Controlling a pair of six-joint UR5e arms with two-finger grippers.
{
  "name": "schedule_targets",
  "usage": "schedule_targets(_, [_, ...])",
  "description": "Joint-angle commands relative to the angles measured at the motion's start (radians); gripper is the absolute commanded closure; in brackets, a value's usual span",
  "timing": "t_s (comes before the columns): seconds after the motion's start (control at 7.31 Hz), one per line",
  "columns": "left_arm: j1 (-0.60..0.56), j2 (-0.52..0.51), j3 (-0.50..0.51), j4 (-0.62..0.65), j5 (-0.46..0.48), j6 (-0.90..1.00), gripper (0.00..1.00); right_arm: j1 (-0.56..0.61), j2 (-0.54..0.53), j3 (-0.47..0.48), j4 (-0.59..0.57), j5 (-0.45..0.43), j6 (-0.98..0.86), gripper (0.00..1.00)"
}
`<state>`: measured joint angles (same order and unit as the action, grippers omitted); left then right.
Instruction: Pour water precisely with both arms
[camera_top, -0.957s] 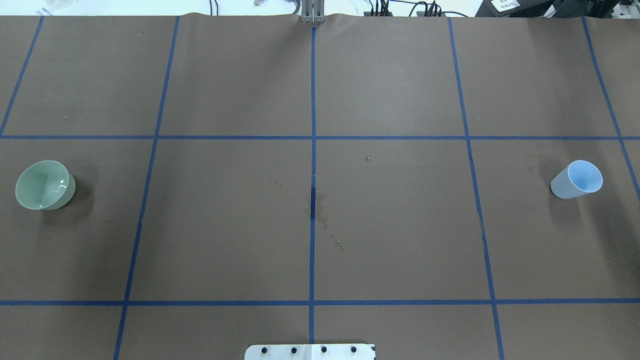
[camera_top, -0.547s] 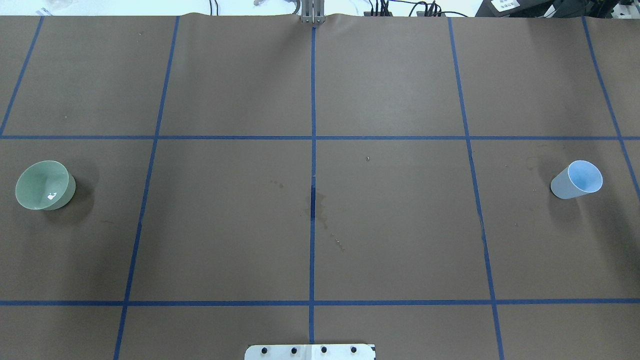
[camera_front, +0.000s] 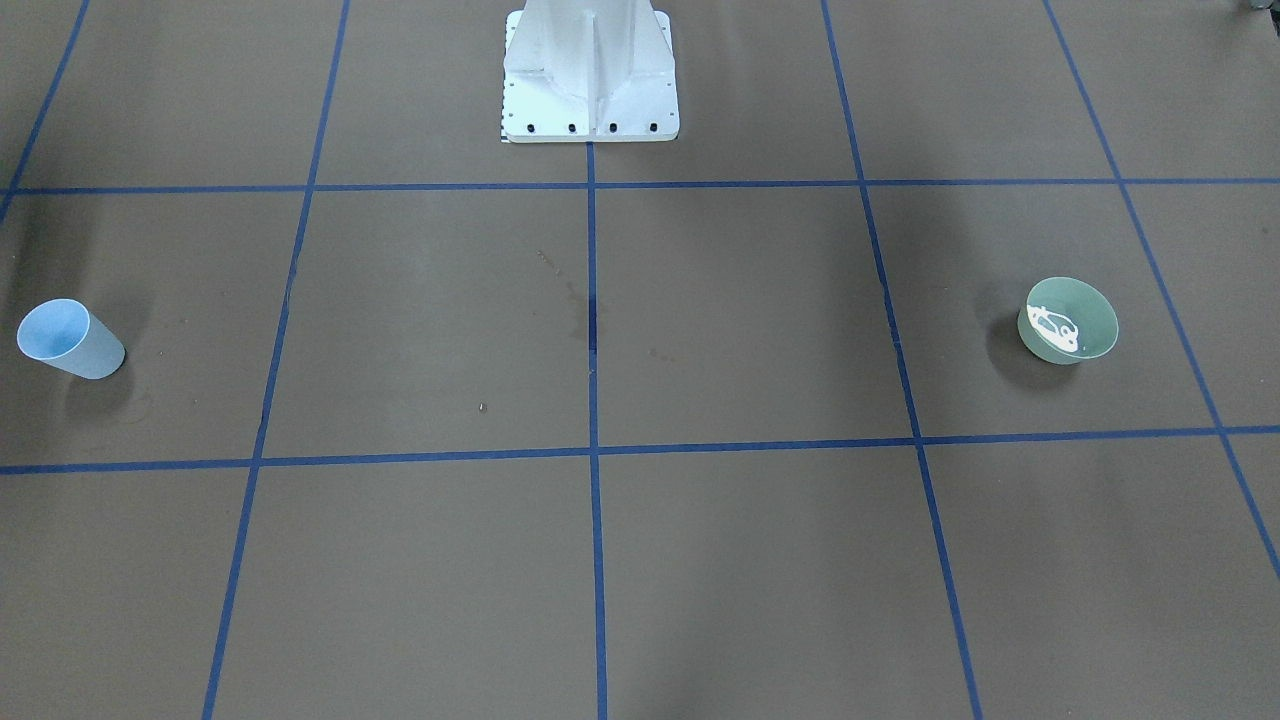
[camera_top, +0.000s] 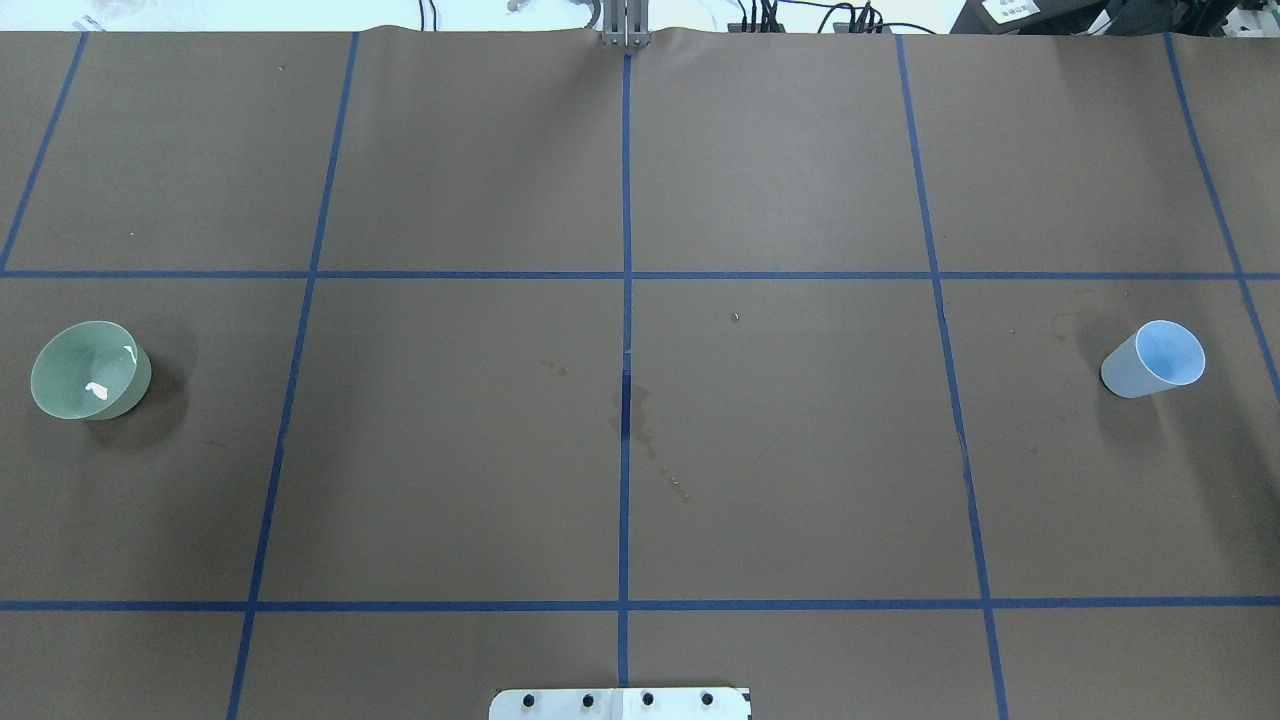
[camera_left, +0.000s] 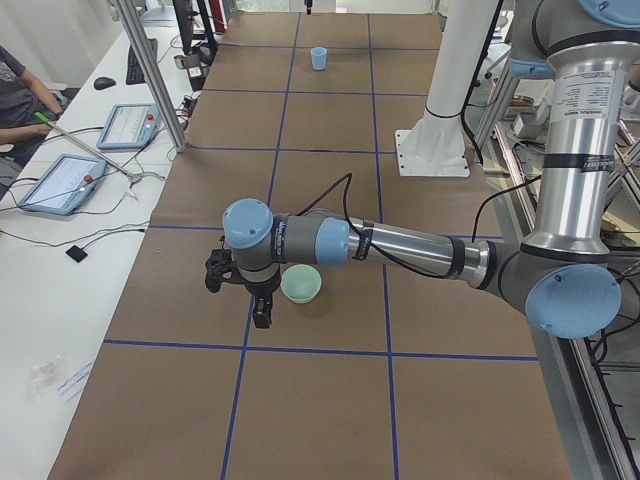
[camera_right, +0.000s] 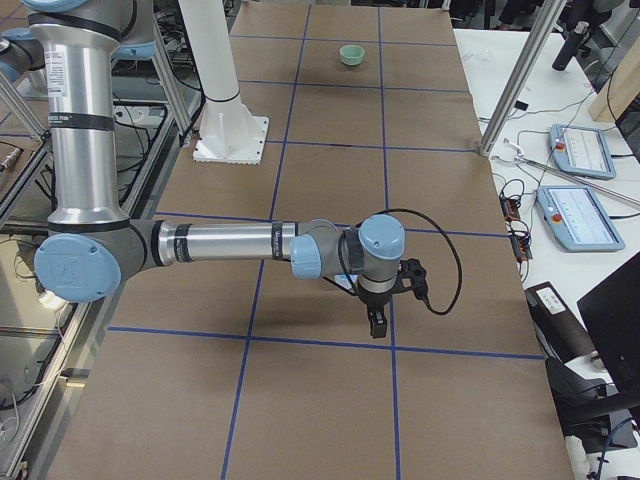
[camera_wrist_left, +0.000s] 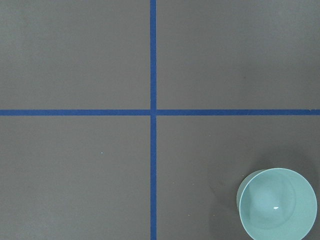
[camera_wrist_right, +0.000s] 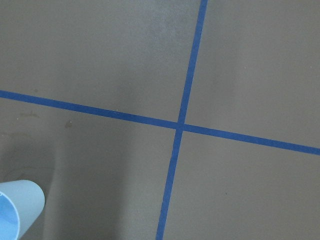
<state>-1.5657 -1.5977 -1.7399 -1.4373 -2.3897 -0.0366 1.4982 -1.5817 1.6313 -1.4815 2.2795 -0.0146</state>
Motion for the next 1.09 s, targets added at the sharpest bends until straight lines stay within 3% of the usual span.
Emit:
schedule_targets(0.0, [0.018, 0.018, -0.042, 0.002, 0.064, 0.033, 0.00, 0.001, -0.009, 0.013, 0.007, -0.006, -0.004, 0.00])
schedule_targets(0.14, [0.018, 0.025, -0.049, 0.006, 0.066, 0.153, 0.00, 0.001, -0.003, 0.021, -0.002, 0.005, 0.002, 0.00])
schedule_targets(0.41, [0.015, -0.026, -0.041, 0.143, 0.072, 0.165, 0.00, -0.028, 0.003, 0.016, -0.023, -0.003, -0.004, 0.00])
schedule_targets(0.55, [0.013, -0.040, -0.044, 0.202, 0.072, 0.165, 0.00, -0.047, 0.006, 0.033, -0.090, 0.003, -0.011, 0.00])
schedule_targets(0.96, [0.015, -0.035, -0.041, 0.216, 0.067, 0.096, 0.00, -0.050, 0.012, 0.032, -0.109, 0.008, -0.034, 0.00])
